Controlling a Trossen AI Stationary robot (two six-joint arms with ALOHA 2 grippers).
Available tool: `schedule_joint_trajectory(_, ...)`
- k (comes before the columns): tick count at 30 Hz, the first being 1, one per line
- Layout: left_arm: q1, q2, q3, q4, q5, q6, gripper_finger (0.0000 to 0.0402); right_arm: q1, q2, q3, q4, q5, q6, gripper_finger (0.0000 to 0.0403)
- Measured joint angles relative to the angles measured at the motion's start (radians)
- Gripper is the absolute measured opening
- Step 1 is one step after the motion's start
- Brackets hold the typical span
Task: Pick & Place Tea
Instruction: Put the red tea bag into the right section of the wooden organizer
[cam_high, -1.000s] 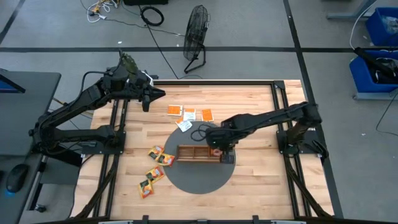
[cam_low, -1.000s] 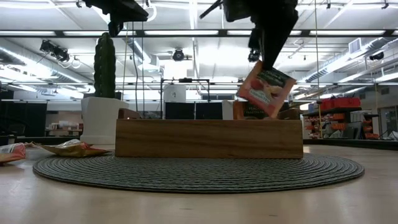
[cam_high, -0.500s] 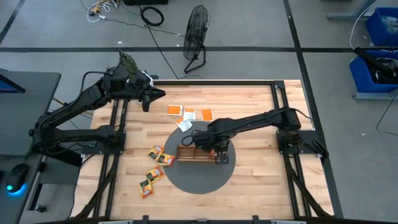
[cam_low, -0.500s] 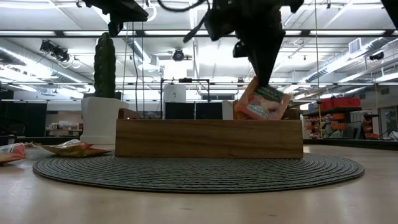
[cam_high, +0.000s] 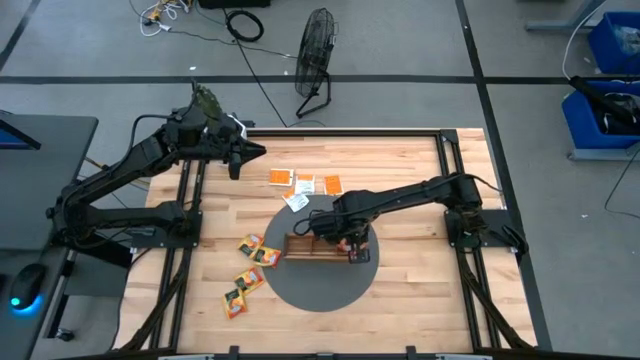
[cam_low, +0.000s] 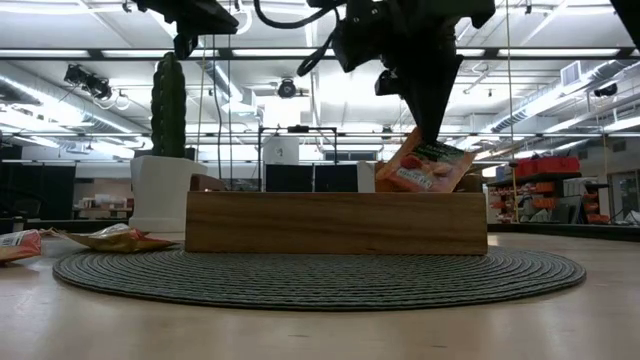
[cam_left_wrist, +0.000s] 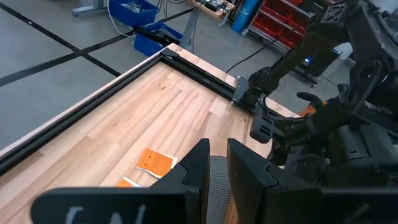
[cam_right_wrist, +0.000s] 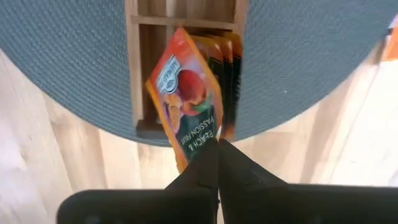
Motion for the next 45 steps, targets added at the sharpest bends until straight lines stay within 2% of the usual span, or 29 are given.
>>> schedule_joint_trajectory(2, -0.014, 0.000, 0.000, 0.000, 0.000, 0.008, 0.0057, 0.006, -0.015, 0.015, -0.008, 0.045, -0.013, 0.0000)
schedule_joint_trajectory(8, -0.088, 0.031, 0.001, 0.014, 0.000, 0.026, 0.0057, 0.005, -0.027, 0.138, -0.043, 0.072, -0.020, 0.0000)
schedule_joint_trajectory(13, -0.162, 0.098, 0.001, 0.050, 0.000, 0.028, 0.0058, 0.001, -0.033, 0.275, -0.050, 0.105, -0.017, 0.0000)
schedule_joint_trajectory(18, -0.236, 0.165, 0.001, 0.113, 0.000, 0.107, 0.0063, -0.019, -0.033, 0.382, -0.097, 0.128, 0.033, 0.0000)
schedule_joint_trajectory(21, -0.278, 0.207, 0.001, 0.168, 0.008, 0.116, 0.0088, -0.031, -0.035, 0.406, -0.101, 0.131, 0.066, 0.0000)
schedule_joint_trajectory(24, -0.314, 0.248, 0.001, 0.224, 0.018, 0.116, 0.0131, -0.037, -0.033, 0.412, -0.100, 0.125, 0.081, 0.0000)
schedule_joint_trajectory(29, -0.357, 0.321, 0.000, 0.235, 0.022, 0.111, 0.0209, -0.042, -0.033, 0.412, -0.101, 0.127, 0.096, 0.0000)
schedule_joint_trajectory(32, -0.383, 0.362, 0.000, 0.235, 0.023, 0.101, 0.0239, -0.044, -0.033, 0.412, -0.101, 0.126, 0.109, 0.0000)
schedule_joint_trajectory(36, -0.418, 0.408, 0.000, 0.257, 0.023, 0.100, 0.0256, -0.043, -0.033, 0.412, -0.100, 0.122, 0.111, 0.0000)
schedule_joint_trajectory(45, -0.461, 0.498, 0.000, 0.298, 0.012, 0.075, 0.0249, -0.043, -0.033, 0.412, -0.098, 0.126, 0.114, 0.0000)
